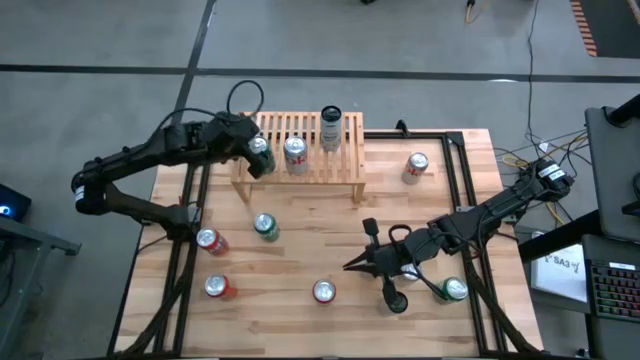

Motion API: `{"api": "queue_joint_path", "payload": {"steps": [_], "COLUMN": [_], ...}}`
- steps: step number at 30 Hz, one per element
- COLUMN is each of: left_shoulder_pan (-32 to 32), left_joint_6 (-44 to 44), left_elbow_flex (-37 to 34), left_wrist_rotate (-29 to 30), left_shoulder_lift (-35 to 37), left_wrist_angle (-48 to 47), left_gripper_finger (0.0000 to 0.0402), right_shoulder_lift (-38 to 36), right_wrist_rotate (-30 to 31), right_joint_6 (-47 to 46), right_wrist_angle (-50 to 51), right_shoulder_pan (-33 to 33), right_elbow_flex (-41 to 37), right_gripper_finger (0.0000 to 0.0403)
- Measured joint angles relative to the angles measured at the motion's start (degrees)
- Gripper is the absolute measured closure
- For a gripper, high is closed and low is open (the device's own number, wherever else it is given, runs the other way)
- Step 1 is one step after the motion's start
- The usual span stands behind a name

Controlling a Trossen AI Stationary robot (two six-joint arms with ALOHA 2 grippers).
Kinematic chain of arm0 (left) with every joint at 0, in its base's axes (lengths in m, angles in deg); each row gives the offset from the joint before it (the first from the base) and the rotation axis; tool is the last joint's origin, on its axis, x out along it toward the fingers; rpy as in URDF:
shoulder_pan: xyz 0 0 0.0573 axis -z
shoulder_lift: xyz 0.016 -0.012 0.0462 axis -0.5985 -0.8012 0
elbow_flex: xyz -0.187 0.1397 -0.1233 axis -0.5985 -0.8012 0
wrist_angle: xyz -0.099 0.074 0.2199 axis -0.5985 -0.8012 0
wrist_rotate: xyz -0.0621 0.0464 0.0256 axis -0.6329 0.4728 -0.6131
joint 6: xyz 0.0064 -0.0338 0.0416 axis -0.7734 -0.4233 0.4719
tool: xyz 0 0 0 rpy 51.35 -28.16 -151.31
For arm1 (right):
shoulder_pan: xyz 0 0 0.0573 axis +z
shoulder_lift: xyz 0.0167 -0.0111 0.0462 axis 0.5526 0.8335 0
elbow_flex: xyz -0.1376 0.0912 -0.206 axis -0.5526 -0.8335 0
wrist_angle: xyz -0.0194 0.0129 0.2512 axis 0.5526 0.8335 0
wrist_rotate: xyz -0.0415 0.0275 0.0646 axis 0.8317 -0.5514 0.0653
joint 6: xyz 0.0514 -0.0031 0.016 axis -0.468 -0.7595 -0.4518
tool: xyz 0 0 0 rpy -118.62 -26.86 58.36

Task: Place canned beverage on shelf
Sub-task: Put the left green soda can on the shelf

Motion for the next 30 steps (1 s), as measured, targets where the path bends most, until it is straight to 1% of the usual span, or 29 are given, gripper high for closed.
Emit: {"api": "queue_joint_path", "payload": {"steps": [4,6,9,11,13,15,18,20,21,22,24,26,28,30], "left_shoulder_pan": [0.01,0.42,1.98,3.26,5.41,8.59,14.27,17.8,19.37,20.89,23.58,25.62,26.89,26.99], "left_joint_6": [1.2,1.2,1.16,0.24,-0.18,-0.65,-1.36,-1.88,-2.16,-2.9,-4.49,-5.18,-5.26,-5.22], "left_elbow_flex": [4.57,5.57,5.08,4.33,4.0,3.99,3.34,1.2,-0.57,-2.82,-8.49,-14.62,-20.08,-24.16], "left_wrist_rotate": [0.0,-0.02,-0.06,-0.17,-0.13,-0.3,-0.6,0.42,1.02,1.37,1.75,3.46,7.35,12.59], "left_shoulder_lift": [0.08,0.6,1.62,2.42,3.58,5.24,7.73,9.23,9.93,10.68,12.0,12.74,13.05,13.19], "left_wrist_angle": [-2.02,-2.84,-3.52,-4.26,-4.23,-4.1,-3.91,-3.71,-2.84,-1.25,3.35,8.67,11.83,13.09], "left_gripper_finger": [0.0019,0.0025,0.0056,0.0092,0.0138,0.0192,0.0284,0.0349,0.0374,0.0387,0.0386,0.0385,0.0394,0.0399], "right_shoulder_lift": [0.0,0.0,0.0,0.0,0.0,0.0,0.0,0.0,0.0,0.0,0.0,0.0,0.0,0.0], "right_wrist_rotate": [0.0,0.0,0.0,0.0,0.0,0.0,0.0,0.02,0.02,0.02,0.03,0.02,0.02,0.04], "right_joint_6": [-0.07,-0.07,0.07,0.24,0.24,0.16,-0.82,-1.09,-1.12,-1.12,-1.08,-1.05,-1.09,-1.36], "right_wrist_angle": [0.1,0.04,0.2,0.54,0.54,0.54,0.56,0.56,0.56,0.56,0.56,0.56,0.56,0.56], "right_shoulder_pan": [0.0,0.0,0.0,0.0,0.0,0.0,0.0,0.0,0.0,0.0,0.0,-0.15,-0.47,-1.1], "right_elbow_flex": [0.81,1.16,1.42,1.7,1.8,1.8,1.8,1.8,1.8,1.8,1.8,1.8,1.8,1.8], "right_gripper_finger": [0.0394,0.0394,0.0394,0.0394,0.0394,0.0394,0.0394,0.0394,0.0394,0.0394,0.0394,0.0394,0.0394,0.0394]}}
